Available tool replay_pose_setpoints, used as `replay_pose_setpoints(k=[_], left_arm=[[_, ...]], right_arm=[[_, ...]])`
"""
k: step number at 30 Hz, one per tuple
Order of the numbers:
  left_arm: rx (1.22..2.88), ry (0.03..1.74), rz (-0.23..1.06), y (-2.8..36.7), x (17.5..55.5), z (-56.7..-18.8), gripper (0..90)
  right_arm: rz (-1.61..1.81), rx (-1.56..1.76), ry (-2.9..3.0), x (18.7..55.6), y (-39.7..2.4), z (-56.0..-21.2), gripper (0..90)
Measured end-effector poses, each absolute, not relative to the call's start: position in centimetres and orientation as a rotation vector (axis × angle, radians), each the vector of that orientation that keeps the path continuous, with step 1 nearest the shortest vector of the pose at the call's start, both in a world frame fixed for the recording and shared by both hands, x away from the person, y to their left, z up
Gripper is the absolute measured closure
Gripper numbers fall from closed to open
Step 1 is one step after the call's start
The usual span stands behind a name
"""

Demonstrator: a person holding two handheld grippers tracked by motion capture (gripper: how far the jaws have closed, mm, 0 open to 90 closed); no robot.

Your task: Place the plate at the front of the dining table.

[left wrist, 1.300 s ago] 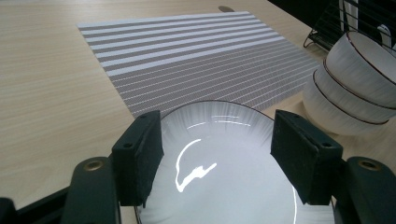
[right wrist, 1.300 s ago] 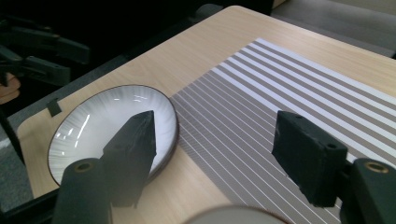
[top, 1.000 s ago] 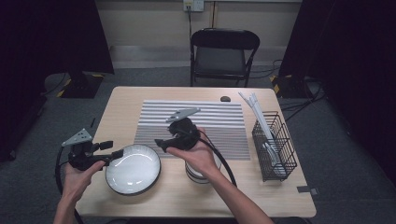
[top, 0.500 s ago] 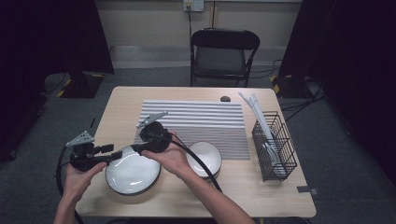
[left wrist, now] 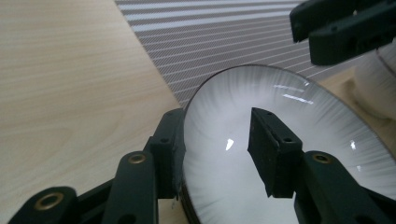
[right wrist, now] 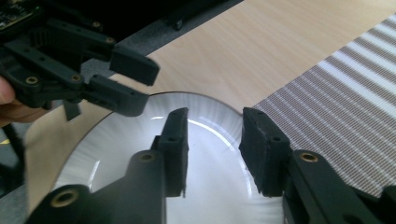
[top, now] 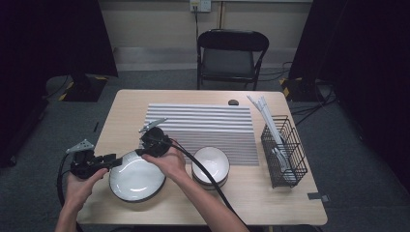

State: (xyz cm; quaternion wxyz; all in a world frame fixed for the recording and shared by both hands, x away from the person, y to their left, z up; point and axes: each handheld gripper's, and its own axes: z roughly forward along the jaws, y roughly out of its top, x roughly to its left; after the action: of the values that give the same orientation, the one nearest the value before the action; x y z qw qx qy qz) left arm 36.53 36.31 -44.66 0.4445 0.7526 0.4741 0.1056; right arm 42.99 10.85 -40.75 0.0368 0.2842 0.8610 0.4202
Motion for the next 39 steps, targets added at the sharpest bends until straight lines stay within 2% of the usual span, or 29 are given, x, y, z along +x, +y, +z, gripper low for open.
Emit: replay_pose_setpoints(k=[10,15,21,25,28,33,35,39], left_arm=[[1.873,1.222,0.271,37.0,36.7,-45.6,66.8],[1.875,1.255,0.263,37.2,36.9,-46.1,67.8],[1.884,1.250,0.243,37.3,36.9,-46.3,78.2],[1.883,1.244,0.226,37.3,36.9,-46.4,81.5],[1.881,1.246,0.226,37.3,36.9,-46.4,81.8],[1.874,1.250,0.226,37.3,36.9,-46.4,81.6],[1.870,1.252,0.217,37.3,36.9,-46.5,76.8],[1.851,1.257,0.211,37.4,36.8,-46.5,72.9]], right_arm=[[1.200,0.977,2.655,44.3,10.5,-42.4,69.7],[1.182,0.974,2.650,44.6,10.4,-43.4,70.6],[1.127,1.017,2.654,45.1,10.2,-44.2,77.3],[1.109,1.013,2.650,45.1,10.1,-44.2,83.1],[1.106,1.022,2.647,45.2,9.8,-44.2,87.9],[1.117,1.038,2.650,45.2,9.7,-44.3,88.4],[1.116,1.034,2.647,45.2,9.7,-44.3,88.4],[1.090,1.037,2.651,45.0,9.8,-44.4,88.3]])
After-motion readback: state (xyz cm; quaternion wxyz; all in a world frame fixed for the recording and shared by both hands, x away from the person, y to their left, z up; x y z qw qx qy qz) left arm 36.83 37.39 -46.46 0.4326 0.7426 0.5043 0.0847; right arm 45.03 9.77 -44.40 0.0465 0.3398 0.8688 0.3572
